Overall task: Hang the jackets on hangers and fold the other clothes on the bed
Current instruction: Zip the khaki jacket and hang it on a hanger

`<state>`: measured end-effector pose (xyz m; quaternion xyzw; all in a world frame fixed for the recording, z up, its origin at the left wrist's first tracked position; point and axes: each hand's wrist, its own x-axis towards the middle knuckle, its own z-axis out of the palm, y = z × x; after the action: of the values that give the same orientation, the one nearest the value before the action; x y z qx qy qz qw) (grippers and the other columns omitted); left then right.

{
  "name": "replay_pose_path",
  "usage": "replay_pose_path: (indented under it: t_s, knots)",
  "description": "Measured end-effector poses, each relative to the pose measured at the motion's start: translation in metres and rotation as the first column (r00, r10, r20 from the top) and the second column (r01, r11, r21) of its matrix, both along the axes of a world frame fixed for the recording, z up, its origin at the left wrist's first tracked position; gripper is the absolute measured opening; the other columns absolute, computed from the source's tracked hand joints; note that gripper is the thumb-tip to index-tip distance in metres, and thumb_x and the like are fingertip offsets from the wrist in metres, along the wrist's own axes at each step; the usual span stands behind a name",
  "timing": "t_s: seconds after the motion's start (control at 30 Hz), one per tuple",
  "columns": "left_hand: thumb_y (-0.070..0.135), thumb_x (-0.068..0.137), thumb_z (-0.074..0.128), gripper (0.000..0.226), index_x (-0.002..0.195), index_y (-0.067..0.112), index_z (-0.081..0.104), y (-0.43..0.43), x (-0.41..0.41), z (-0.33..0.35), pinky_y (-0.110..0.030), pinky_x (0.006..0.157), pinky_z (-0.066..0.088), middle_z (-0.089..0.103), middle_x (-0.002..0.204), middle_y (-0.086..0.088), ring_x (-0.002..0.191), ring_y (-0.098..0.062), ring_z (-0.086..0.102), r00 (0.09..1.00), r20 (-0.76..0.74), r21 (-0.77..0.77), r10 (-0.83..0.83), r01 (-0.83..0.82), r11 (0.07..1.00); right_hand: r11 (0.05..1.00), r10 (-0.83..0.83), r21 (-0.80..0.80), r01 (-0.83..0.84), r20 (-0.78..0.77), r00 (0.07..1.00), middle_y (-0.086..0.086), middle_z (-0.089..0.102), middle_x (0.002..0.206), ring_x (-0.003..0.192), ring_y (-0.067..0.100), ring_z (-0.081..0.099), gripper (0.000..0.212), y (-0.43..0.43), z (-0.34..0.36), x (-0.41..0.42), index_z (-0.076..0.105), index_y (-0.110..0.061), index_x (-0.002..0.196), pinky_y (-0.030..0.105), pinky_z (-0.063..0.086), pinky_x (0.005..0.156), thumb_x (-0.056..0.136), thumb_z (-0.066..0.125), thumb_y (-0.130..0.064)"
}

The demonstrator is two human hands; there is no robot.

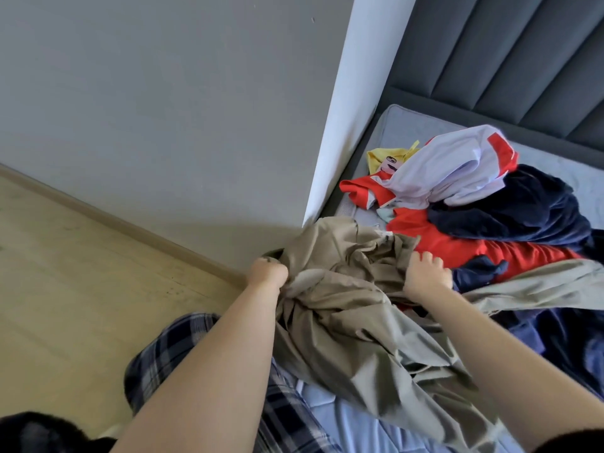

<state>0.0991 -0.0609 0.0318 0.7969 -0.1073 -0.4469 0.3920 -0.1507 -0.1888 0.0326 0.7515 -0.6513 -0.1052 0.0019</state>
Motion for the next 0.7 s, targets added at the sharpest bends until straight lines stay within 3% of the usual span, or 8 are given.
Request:
replay_pose_path:
  t_s: [0.03, 0.1, 0.17, 0.27, 0.4, 0.53, 0.6, 0.7]
  knots:
    - [0.008, 0.088, 0.054, 0.048, 0.134, 0.014, 0.045, 0.001, 0.0, -0.004, -0.04, 0.098, 0.046, 0.047, 0.136, -0.016, 0.121, -0.034, 0.048, 0.977, 0.183, 0.075, -0.112, 0.1, 0.992, 0.986, 0.114, -0.131, -0.103, 0.08, 0.99, 0.015, 0.038, 0.141, 0.128, 0.035, 0.038, 0.064, 0.005, -0.009, 0.004, 0.03, -0.007, 0.143, 0.044, 0.034, 0.105, 0.083, 0.051, -0.011]
    - [0.009, 0.082, 0.06, 0.072, 0.145, 0.026, 0.031, 0.002, -0.003, -0.002, -0.045, 0.108, 0.033, 0.03, 0.15, -0.008, 0.136, -0.031, 0.031, 0.803, 0.524, 0.193, -0.284, 0.213, 0.958, 0.904, 0.334, -0.356, -0.239, 0.236, 0.913, 0.017, 0.034, 0.147, 0.133, 0.036, 0.034, 0.072, 0.011, -0.02, 0.021, 0.032, -0.006, 0.145, 0.045, 0.027, 0.11, 0.076, 0.053, -0.004]
    - [0.009, 0.085, 0.056, 0.058, 0.139, 0.026, 0.043, 0.002, -0.01, 0.004, -0.04, 0.107, 0.034, 0.042, 0.145, -0.004, 0.133, -0.026, 0.038, 0.669, 0.686, 0.047, -0.287, 0.352, 0.935, 0.878, 0.421, -0.351, -0.324, 0.25, 0.872, 0.013, 0.033, 0.15, 0.139, 0.031, 0.027, 0.071, 0.012, -0.025, 0.036, 0.034, -0.009, 0.145, 0.047, 0.02, 0.115, 0.077, 0.054, -0.006]
    - [0.023, 0.092, 0.053, 0.025, 0.112, 0.021, 0.068, 0.005, -0.023, 0.004, -0.026, 0.086, 0.044, 0.067, 0.114, 0.0, 0.109, -0.021, 0.058, 0.659, 0.609, -0.086, -0.442, 0.608, 0.789, 0.898, 0.439, -0.091, -0.43, 0.118, 0.891, 0.005, 0.051, 0.132, 0.13, 0.025, 0.037, 0.052, 0.013, -0.038, 0.052, 0.045, -0.017, 0.135, 0.041, 0.015, 0.114, 0.084, 0.052, -0.016]
    - [0.045, 0.09, 0.057, 0.042, 0.126, 0.023, 0.056, 0.007, -0.027, -0.005, -0.025, 0.082, 0.04, 0.062, 0.116, 0.001, 0.108, -0.019, 0.057, 0.563, 0.481, 0.058, -0.672, 0.744, 0.665, 0.884, 0.463, -0.118, -0.453, 0.086, 0.882, 0.009, 0.057, 0.11, 0.111, 0.031, 0.047, 0.032, 0.0, -0.038, 0.053, 0.061, -0.011, 0.109, 0.034, 0.029, 0.099, 0.078, 0.052, -0.011]
    - [0.048, 0.098, 0.039, 0.05, 0.106, 0.009, 0.068, 0.006, -0.03, -0.007, -0.023, 0.052, 0.041, 0.065, 0.078, -0.007, 0.057, -0.019, 0.058, 0.542, 0.25, 0.146, -0.802, 0.798, 0.585, 0.888, 0.438, 0.074, -0.454, 0.165, 0.884, 0.006, 0.052, 0.126, 0.121, 0.027, 0.047, 0.059, -0.008, -0.03, 0.059, 0.046, -0.016, 0.132, 0.035, 0.028, 0.106, 0.074, 0.054, -0.006]
    - [0.055, 0.097, 0.034, 0.061, 0.1, 0.006, 0.069, 0.008, -0.032, -0.006, -0.026, 0.052, 0.04, 0.06, 0.064, -0.006, 0.05, -0.019, 0.052, 0.423, 0.151, 0.282, -0.894, 0.848, 0.449, 0.869, 0.48, 0.095, -0.486, 0.08, 0.874, 0.005, 0.052, 0.126, 0.121, 0.025, 0.048, 0.057, -0.01, -0.029, 0.058, 0.045, -0.018, 0.133, 0.035, 0.028, 0.107, 0.078, 0.051, -0.004]
    - [0.059, 0.094, 0.038, 0.061, 0.078, 0.005, 0.06, 0.009, -0.032, -0.007, -0.03, 0.054, 0.038, 0.055, 0.059, -0.007, 0.051, -0.021, 0.049, 0.312, 0.086, 0.443, -0.946, 0.839, 0.317, 0.853, 0.516, -0.044, -0.519, -0.074, 0.854, 0.003, 0.054, 0.122, 0.118, 0.024, 0.048, 0.039, -0.014, -0.028, 0.05, 0.053, -0.018, 0.122, 0.035, 0.027, 0.107, 0.086, 0.046, -0.008]
